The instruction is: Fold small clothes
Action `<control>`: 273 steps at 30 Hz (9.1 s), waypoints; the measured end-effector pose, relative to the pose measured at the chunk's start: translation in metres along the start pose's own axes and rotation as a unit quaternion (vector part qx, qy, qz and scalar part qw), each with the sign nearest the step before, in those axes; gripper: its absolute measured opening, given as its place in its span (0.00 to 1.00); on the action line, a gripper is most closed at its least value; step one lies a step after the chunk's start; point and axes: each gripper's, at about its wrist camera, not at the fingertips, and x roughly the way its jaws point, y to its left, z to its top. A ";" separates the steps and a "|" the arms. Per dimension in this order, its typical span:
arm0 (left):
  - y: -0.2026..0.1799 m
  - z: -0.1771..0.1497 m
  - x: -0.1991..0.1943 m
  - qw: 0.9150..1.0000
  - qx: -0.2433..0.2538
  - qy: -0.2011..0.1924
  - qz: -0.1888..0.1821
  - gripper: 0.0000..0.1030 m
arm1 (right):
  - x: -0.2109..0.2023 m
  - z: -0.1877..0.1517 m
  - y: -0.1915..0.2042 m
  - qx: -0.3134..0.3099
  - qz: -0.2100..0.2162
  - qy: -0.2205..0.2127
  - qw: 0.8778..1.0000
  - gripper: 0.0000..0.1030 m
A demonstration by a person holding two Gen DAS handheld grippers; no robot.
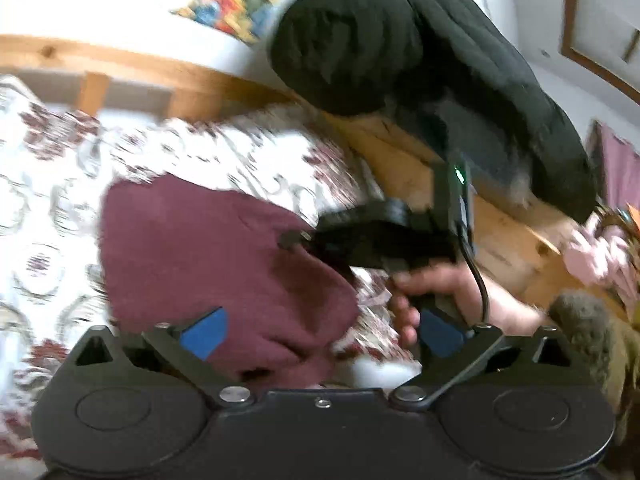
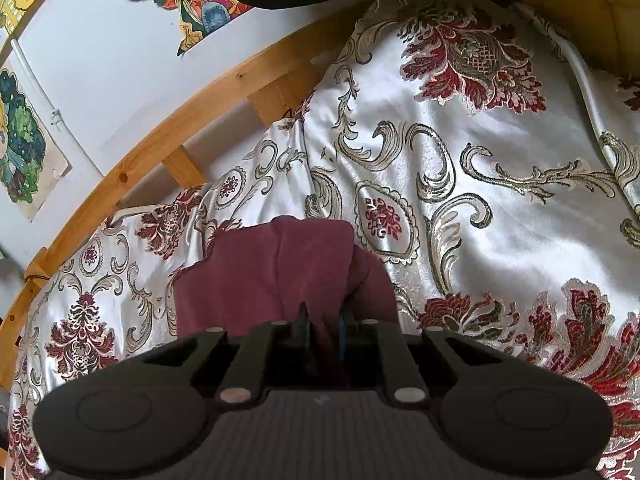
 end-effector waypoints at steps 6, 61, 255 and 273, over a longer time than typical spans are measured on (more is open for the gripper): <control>0.027 0.011 -0.015 0.995 -0.070 -0.039 0.053 0.99 | -0.002 -0.001 -0.001 0.002 -0.002 0.000 1.000 0.14; 0.089 -0.025 0.032 0.964 -0.200 0.095 0.146 1.00 | -0.016 0.002 -0.002 -0.051 -0.067 0.024 0.996 0.46; 0.193 0.097 0.033 0.979 -0.118 -0.069 0.152 0.55 | 0.100 0.044 0.159 -0.172 0.081 -0.155 0.969 0.18; 0.230 0.067 0.059 0.964 -0.208 0.012 0.163 0.82 | 0.133 0.035 0.110 -0.134 0.023 -0.115 0.984 0.35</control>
